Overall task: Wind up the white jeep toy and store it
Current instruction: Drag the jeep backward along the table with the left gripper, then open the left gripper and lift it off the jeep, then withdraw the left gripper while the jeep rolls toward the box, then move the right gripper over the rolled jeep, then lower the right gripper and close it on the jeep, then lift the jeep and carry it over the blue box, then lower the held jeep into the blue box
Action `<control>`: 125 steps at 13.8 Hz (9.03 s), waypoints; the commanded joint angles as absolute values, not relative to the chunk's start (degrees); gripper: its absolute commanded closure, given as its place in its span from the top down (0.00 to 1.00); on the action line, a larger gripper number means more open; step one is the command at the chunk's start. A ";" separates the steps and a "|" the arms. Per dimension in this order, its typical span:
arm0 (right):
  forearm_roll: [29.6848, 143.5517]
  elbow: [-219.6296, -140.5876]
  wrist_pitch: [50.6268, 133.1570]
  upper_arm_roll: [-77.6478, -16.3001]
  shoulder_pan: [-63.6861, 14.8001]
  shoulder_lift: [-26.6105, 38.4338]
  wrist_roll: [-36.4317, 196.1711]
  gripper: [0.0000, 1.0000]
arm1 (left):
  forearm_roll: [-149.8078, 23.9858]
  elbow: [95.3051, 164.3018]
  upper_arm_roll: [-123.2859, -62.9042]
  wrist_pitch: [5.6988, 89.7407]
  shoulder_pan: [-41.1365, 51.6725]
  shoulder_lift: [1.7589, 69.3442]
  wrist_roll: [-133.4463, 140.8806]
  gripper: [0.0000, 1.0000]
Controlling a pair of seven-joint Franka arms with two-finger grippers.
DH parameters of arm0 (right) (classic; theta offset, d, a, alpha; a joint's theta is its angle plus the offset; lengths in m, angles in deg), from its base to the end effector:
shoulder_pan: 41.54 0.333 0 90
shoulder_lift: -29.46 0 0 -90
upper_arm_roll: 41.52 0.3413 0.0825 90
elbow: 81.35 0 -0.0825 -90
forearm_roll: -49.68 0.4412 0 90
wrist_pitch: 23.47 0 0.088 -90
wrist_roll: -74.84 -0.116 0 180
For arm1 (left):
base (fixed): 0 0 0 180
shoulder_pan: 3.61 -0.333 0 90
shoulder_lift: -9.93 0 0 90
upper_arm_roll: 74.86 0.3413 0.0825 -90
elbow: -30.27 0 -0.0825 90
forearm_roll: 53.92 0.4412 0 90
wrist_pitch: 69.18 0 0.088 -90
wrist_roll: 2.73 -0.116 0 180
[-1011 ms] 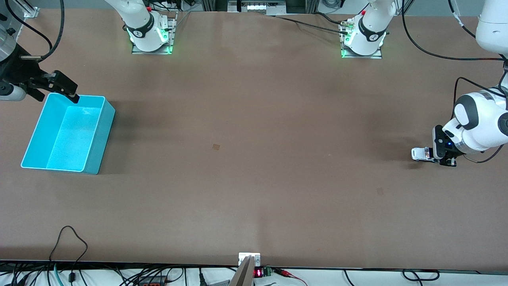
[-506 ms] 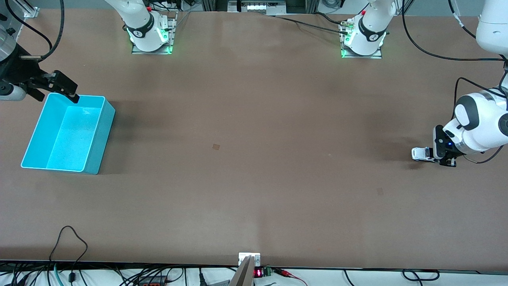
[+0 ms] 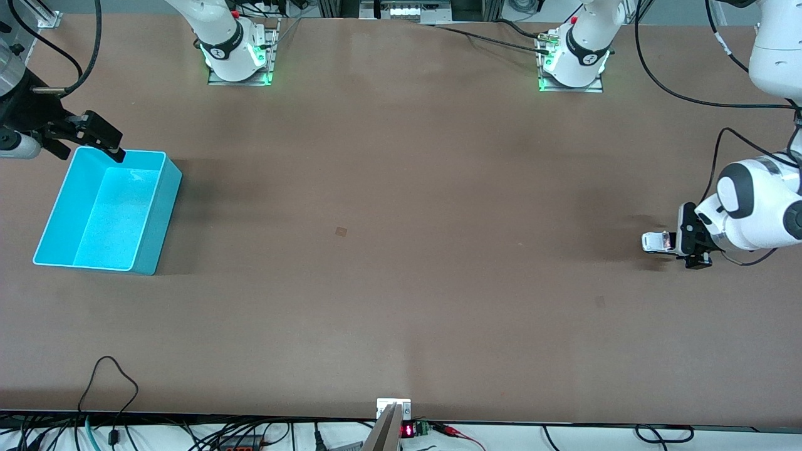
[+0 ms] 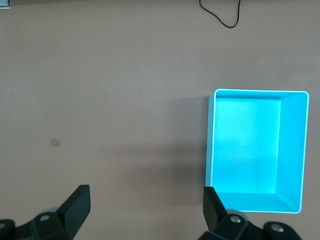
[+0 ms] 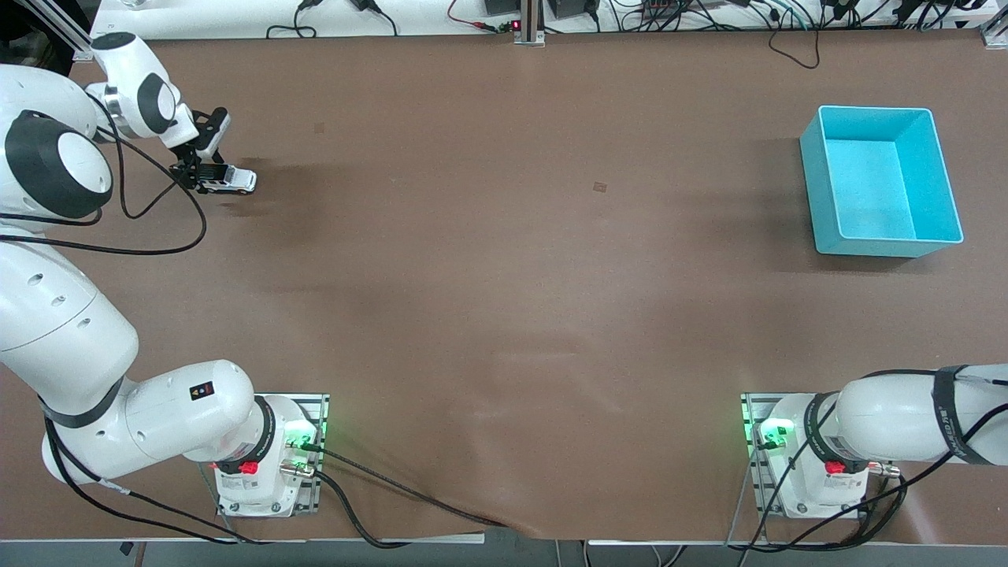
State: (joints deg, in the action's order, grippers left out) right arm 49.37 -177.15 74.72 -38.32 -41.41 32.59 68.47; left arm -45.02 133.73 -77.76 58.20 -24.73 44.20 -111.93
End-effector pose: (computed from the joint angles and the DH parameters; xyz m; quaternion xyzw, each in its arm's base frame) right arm 0.6060 0.0356 0.6331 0.9985 -0.0262 0.0483 0.0001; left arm 0.6477 0.2209 0.1683 0.6615 -0.7434 -0.0777 0.0610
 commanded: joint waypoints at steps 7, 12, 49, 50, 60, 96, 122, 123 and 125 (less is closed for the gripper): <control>48.89 -178.12 74.27 -38.54 -41.01 34.03 68.77 1.00 | -43.72 126.79 -78.11 36.94 -21.28 39.64 -95.92 1.00; 48.89 -178.12 74.27 -38.54 -41.01 34.12 69.12 1.00 | -44.51 117.30 -80.56 20.33 -20.66 37.97 -81.43 1.00; 49.16 -183.46 66.71 -38.98 -40.75 31.57 97.39 1.00 | -52.42 126.95 -78.90 24.08 -6.95 9.84 -2.47 1.00; 49.24 -185.31 67.41 -38.71 -40.66 31.49 100.30 1.00 | -52.51 126.42 -78.90 23.72 -6.95 9.93 -2.47 1.00; 49.16 -205.53 97.43 -38.45 -28.36 27.81 116.40 1.00 | -52.43 126.24 -78.90 23.37 -6.95 9.84 -1.68 1.00; 49.33 -203.54 110.43 -42.65 -21.41 15.39 109.66 0.00 | -52.60 126.07 -78.90 21.00 -6.95 9.75 -1.59 1.00; 48.63 -202.45 115.20 -70.00 -32.84 9.35 87.67 0.00 | -52.78 126.16 -78.20 21.00 -7.03 9.84 -2.38 1.00; 48.63 -203.33 116.71 -69.91 -33.28 8.64 87.67 0.00 | -52.78 126.16 -78.20 21.00 -7.12 9.93 -2.38 1.00; 48.72 -203.96 117.77 -69.74 -33.54 7.14 87.76 0.00 | -52.78 126.16 -78.20 20.91 -7.12 9.93 -2.47 1.00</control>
